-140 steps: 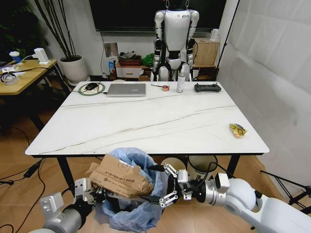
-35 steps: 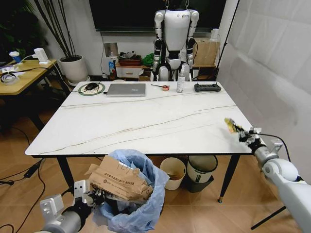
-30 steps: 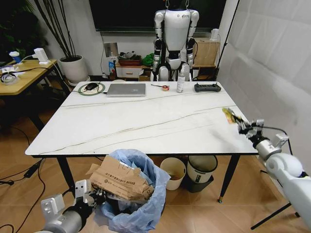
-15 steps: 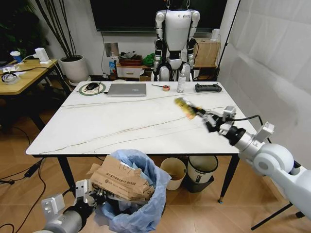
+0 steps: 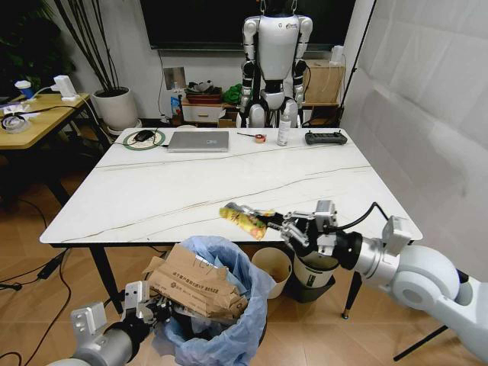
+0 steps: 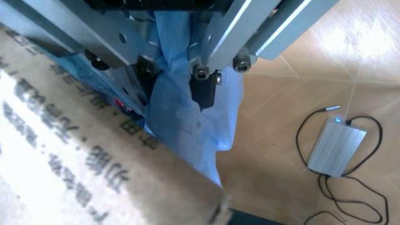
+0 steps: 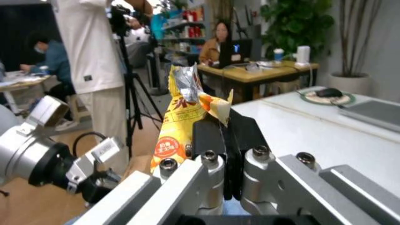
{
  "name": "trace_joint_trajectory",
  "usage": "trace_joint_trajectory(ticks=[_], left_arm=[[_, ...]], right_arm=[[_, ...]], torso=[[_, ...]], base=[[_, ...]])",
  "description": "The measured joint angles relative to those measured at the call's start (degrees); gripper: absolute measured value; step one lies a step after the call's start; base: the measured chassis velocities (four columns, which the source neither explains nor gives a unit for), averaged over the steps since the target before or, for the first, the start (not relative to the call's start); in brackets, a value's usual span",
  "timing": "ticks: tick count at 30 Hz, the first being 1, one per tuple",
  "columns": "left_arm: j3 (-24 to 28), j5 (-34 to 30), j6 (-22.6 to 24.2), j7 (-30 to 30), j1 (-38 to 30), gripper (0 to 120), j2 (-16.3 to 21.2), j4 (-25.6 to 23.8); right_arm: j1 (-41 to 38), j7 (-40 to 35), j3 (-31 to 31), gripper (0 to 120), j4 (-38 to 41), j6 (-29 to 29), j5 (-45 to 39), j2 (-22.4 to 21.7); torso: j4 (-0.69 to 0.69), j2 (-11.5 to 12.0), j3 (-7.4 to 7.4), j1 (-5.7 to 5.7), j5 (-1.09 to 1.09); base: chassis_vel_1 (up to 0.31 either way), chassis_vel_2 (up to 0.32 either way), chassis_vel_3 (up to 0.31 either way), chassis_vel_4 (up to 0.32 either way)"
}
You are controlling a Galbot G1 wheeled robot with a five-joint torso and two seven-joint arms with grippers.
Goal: Pick up the trash bin and place the trash from the table into it.
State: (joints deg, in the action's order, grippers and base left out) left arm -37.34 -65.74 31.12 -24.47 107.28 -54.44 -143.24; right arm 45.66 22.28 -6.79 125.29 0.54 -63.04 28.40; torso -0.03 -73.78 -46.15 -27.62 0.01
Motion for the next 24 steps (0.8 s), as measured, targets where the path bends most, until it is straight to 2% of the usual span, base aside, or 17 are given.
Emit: trace_joint_trajectory(ticks=[5, 6, 14, 24], left_arm=[[0.03, -0.52, 0.1, 0.04, -0.82, 0, 0.22, 0.0], [0.16, -0.83, 0.19, 0.03, -1.36, 0, 0.23, 0.0], [0.42, -1.08, 0.43, -0.02, -1.79, 0, -0.03, 0.0], [-0.53, -0.94, 0.79, -0.5, -0.79, 0, -0.19, 0.0]], right_arm=[[-8.74, 1.63, -7.71, 0, -2.43, 0.26, -2.13, 2.44], [-11.28, 1.66, -11.03, 0, -2.86, 0.14, -2.32, 4.01], [-18.38, 2.15, -20.05, 0, -5.82, -0.45, -1.03, 8.62], [-19.01, 5.77, -22.7, 0, -12.07, 0.3, 3.93, 12.14]], torso=[[0.04, 0.0, 0.0, 0.0, -0.04], [0.04, 0.0, 0.0, 0.0, 0.0], [0.03, 0.0, 0.0, 0.0, -0.02], [0.03, 0.0, 0.0, 0.0, -0.01]], base=[[0.0, 0.0, 0.0, 0.0], [0.0, 0.0, 0.0, 0.0], [0.0, 0.0, 0.0, 0.0], [0.0, 0.0, 0.0, 0.0]])
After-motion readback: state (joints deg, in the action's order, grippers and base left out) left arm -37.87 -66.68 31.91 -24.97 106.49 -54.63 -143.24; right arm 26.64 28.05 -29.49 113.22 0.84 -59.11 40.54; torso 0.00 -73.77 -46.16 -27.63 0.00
